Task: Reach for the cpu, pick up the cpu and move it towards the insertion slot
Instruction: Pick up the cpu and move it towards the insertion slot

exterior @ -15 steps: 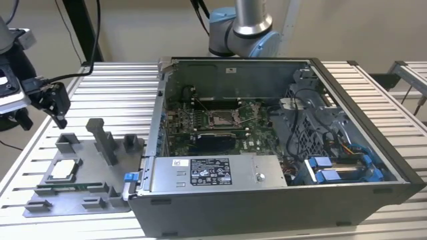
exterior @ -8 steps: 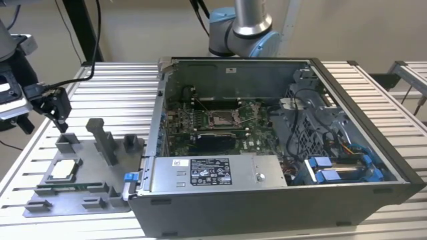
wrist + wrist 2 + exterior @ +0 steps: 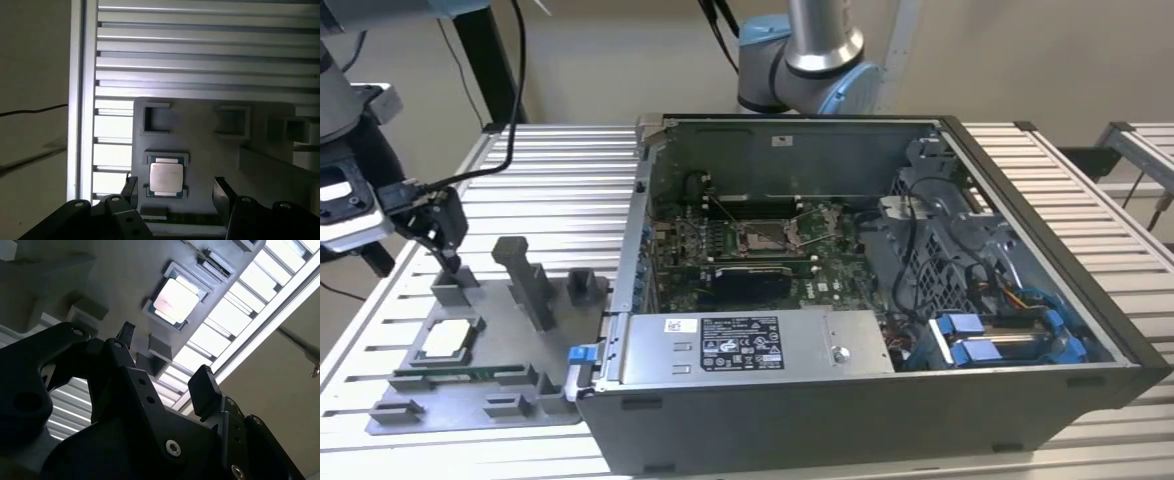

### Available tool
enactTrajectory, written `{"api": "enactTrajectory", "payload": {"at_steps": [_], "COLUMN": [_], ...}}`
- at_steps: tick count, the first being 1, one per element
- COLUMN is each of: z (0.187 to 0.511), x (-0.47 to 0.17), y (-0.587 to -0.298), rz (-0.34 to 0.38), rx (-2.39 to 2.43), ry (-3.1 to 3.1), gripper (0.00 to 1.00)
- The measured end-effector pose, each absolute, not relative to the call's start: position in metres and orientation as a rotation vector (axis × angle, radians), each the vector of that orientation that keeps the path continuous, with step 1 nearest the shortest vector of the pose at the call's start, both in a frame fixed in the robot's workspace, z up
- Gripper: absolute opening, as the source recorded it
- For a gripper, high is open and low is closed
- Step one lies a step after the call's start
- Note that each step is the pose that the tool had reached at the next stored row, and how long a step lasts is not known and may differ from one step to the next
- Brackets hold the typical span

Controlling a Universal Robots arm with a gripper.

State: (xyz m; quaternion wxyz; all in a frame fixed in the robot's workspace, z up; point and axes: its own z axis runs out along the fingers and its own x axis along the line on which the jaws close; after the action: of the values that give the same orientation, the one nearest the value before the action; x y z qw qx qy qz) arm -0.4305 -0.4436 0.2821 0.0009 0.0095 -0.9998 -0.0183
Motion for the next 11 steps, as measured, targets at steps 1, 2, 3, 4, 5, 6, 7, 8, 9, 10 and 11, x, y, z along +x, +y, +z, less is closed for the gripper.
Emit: {"api": "enactTrajectory", "payload": {"at_steps": [1,2,3,4,5,6,7,8,9,10,11], "z": [0.281,0.279,0.278,0.277,0.275,0.274,0.272,0.271,0.27,0.268,0.267], "x": [-0.431,-0.431,-0.431,-0.431,-0.431,-0.431,-0.431,-0.431,-0.431,-0.431,-0.431], "y": [-0.444,-0.444,-0.444,-0.444,-0.444,-0.444,-0.444,-0.444,-0.444,-0.444,-0.444], "rz": [-0.057,-0.058,-0.058,-0.058,-0.058,-0.058,-0.058,-0.058,-0.057,-0.058,-0.058], "rx": [0.03,0.03,0.03,0.03,0.03,0.03,0.03,0.03,0.03,0.03,0.03], "ry": [-3.139,-3.139,-3.139,-3.139,-3.139,-3.139,-3.139,-3.139,-3.138,-3.138,-3.138], "gripper": [1.0,1.0,1.0,1.0,1.0,1.0,1.0,1.0,1.0,1.0,1.0]}}
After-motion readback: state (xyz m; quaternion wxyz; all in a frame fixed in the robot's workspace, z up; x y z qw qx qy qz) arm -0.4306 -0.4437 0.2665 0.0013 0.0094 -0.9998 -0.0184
